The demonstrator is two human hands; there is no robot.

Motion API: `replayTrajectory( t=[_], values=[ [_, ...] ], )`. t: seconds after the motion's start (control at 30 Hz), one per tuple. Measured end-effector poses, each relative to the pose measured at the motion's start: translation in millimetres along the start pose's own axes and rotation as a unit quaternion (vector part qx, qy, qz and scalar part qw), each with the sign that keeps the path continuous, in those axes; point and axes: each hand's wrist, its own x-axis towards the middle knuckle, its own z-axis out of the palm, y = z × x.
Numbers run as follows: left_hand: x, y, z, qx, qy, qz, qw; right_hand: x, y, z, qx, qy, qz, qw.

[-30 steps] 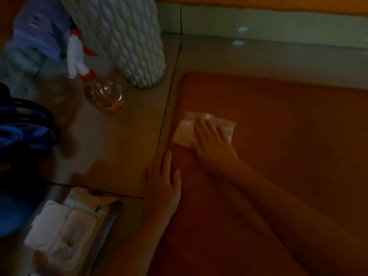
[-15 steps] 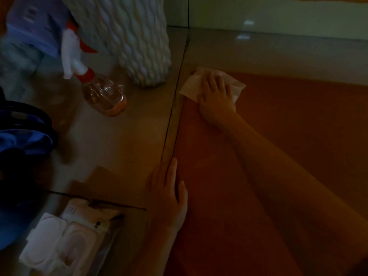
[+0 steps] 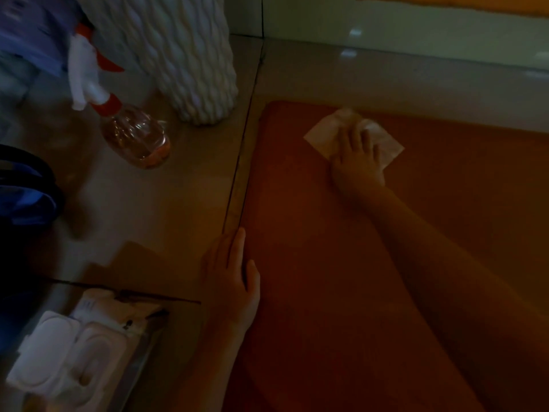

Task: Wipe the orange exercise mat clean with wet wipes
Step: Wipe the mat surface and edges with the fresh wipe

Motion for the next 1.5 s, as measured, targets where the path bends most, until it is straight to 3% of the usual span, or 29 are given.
replayTrajectory(
  t=[0.1, 0.17, 0.37, 0.53, 0.67, 0.87, 1.0, 1.17, 1.37, 1.5],
  values=[
    [0.4, 1.7, -0.6, 0.016, 0.001, -0.001, 1.0, -43.8, 5.0, 11.1, -0.045, -0.038, -0.121, 0.991],
    [1.2, 4.1, -1.0, 0.023, -0.004, -0.005, 1.0, -58.5, 27.0, 2.9, -0.045, -0.061, -0.141, 0.987],
    [2.1, 9.1, -6.7, 0.033, -0.036, -0.017, 0.999, -63.4, 62.9, -1.4, -0.022, -0.043, 0.016, 0.999],
    [5.1, 14.8, -11.0, 0.114, -0.081, -0.024, 0.99, -134.4, 17.0, 21.1, -0.01, -0.064, -0.066, 0.996],
    [3.5, 22.2, -13.8, 0.194, -0.105, -0.03, 0.975, -182.7, 23.6, 25.6, -0.006, -0.108, -0.09, 0.99],
    [-10.3, 42.7, -19.5, 0.263, -0.156, -0.052, 0.951, -203.7, 44.7, 18.8, 0.044, -0.088, 0.084, 0.992],
    [-32.6, 51.2, -24.2, 0.271, -0.179, -0.033, 0.945, -248.6, 11.2, 33.9, 0.054, -0.108, 0.034, 0.992],
    [-33.0, 66.4, -38.0, 0.309, -0.237, -0.033, 0.921, -260.2, 24.9, 17.5, 0.01, -0.164, -0.018, 0.986],
    [-18.3, 88.5, -54.9, 0.435, -0.369, 0.048, 0.82, -256.3, 34.7, -36.7, -0.155, -0.287, -0.146, 0.934],
    [-13.8, 99.1, -80.5, 0.514, -0.474, 0.228, 0.677, -269.3, 58.2, -42.3, -0.224, -0.337, -0.195, 0.893]
  ],
)
